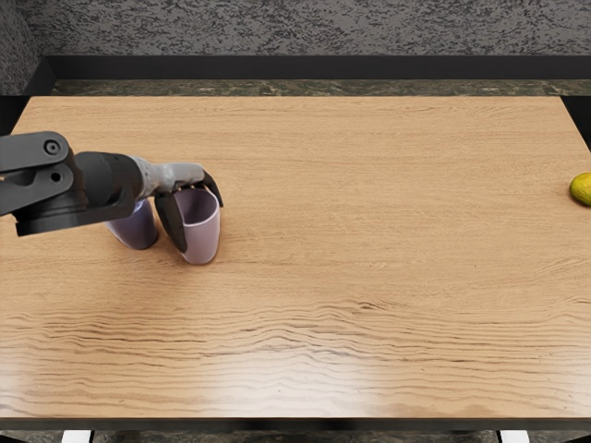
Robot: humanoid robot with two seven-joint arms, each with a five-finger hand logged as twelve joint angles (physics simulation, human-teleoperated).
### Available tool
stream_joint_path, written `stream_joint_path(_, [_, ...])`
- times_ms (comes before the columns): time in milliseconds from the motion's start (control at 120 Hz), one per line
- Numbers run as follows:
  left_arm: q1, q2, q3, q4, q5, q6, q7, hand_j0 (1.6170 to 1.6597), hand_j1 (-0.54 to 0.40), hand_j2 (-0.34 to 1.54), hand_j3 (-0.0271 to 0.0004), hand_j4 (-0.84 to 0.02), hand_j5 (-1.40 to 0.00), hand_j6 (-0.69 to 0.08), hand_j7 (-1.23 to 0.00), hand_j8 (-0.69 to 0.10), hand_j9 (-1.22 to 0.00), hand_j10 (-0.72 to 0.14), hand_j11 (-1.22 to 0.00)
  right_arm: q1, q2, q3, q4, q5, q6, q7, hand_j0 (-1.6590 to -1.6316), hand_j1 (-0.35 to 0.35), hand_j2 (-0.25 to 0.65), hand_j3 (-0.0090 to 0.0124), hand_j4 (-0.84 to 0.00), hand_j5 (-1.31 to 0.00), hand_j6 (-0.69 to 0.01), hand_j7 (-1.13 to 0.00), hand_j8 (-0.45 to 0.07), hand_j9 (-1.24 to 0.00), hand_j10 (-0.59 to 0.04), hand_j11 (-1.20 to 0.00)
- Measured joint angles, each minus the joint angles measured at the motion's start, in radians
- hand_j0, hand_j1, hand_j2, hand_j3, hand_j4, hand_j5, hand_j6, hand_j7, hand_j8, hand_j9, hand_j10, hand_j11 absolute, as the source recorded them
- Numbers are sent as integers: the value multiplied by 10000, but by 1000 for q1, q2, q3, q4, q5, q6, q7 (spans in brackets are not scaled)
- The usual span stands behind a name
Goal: Pick up cup and place in cup with left hand
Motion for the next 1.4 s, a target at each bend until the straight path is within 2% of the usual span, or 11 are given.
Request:
stream_joint_path(100, [-22, 1, -8, 16, -5, -18, 0, 16559, -985, 690, 0, -4105, -5621, -3240, -5677, -3312, -5656, -4201, -5657, 0, 0, 0, 0, 0, 0, 0, -16581, -3117, -64, 0, -311, -404, -310, -404, -310, -404, -310, -404])
stream_joint_path(117, [-27, 2, -8, 20, -8, -22, 0, 16554, -808, 619, 0, -4098, -5679, -3143, -5722, -3269, -5691, -4197, -5692, 0, 0, 0, 0, 0, 0, 0, -16581, -3117, -64, 0, -311, -404, -310, -404, -310, -404, -310, -404])
stream_joint_path(142, [-42, 3, -10, 25, -15, -29, 0, 16555, -1016, 614, 0, -3916, -5748, -2832, -5768, -3172, -5730, -4188, -5732, 0, 0, 0, 0, 0, 0, 0, -16581, -3117, -64, 0, -311, -404, -310, -404, -310, -404, -310, -404])
stream_joint_path(200, [-67, 6, -12, 39, -32, -47, 0, 16553, -1065, 764, 0, -4081, -5787, -2801, -5827, -3010, -5803, -4228, -5805, 0, 0, 0, 0, 0, 0, 0, -16581, -3117, -64, 0, -311, -404, -310, -404, -310, -404, -310, -404])
stream_joint_path(208, [-70, 6, -12, 41, -35, -50, 0, 16555, -1197, 718, 0, -3971, -5790, -2604, -5826, -2988, -5802, -4228, -5804, 1, 0, 0, 0, 0, 0, 0, -16581, -3117, -64, 0, -311, -404, -310, -404, -310, -404, -310, -404])
stream_joint_path(242, [-78, 6, -12, 49, -44, -60, 0, 16558, -989, 635, 0, -4044, -5802, -2907, -5823, -2996, -5793, -4276, -5794, 3, 0, 0, 0, 0, 0, 0, -16581, -3117, -64, 0, -310, -404, -309, -404, -309, -404, -310, -404])
stream_joint_path(283, [-91, 7, -13, 57, -57, -74, 0, 16557, -1067, 625, 0, -4045, -5898, -2577, -5895, -2684, -5829, -4271, -5832, 4, 0, 0, 0, 0, 0, 0, -16581, -3117, -64, 0, -310, -404, -309, -404, -309, -404, -310, -404])
stream_joint_path(717, [-200, 33, -12, 163, -131, -194, 0, 16555, -1296, 618, 0, -3779, -6274, -2409, -5990, -2487, -5949, -4204, -6007, 9, 0, 0, 0, 0, 0, 0, -16581, -3116, -64, 0, -309, -404, -308, -404, -308, -404, -309, -404])
stream_joint_path(1033, [-278, 91, -10, 190, -178, -262, 0, 16551, -1402, 697, 0, -3662, -6419, -2245, -6254, -2398, -6133, -4115, -6204, 9, 0, 0, 0, 0, 0, 0, -16581, -3116, -64, 0, -310, -404, -309, -404, -309, -404, -310, -404])
stream_joint_path(1275, [-289, 128, -7, 192, -196, -295, 0, 16562, -1828, 1152, 0, -3266, -6693, -1914, -6456, -2142, -6271, -3939, -6351, 9, 0, 0, 0, 0, 0, 0, -16581, -3117, -64, 0, -310, -404, -309, -404, -309, -404, -310, -404])
stream_joint_path(1400, [-314, 154, -5, 189, -214, -311, 0, 16558, -1814, 1120, 0, -3260, -6718, -1892, -6481, -2115, -6312, -3892, -6424, 13, 0, 0, 0, 0, 0, 0, -16581, -3116, -64, 0, -310, -405, -309, -405, -310, -405, -310, -405])
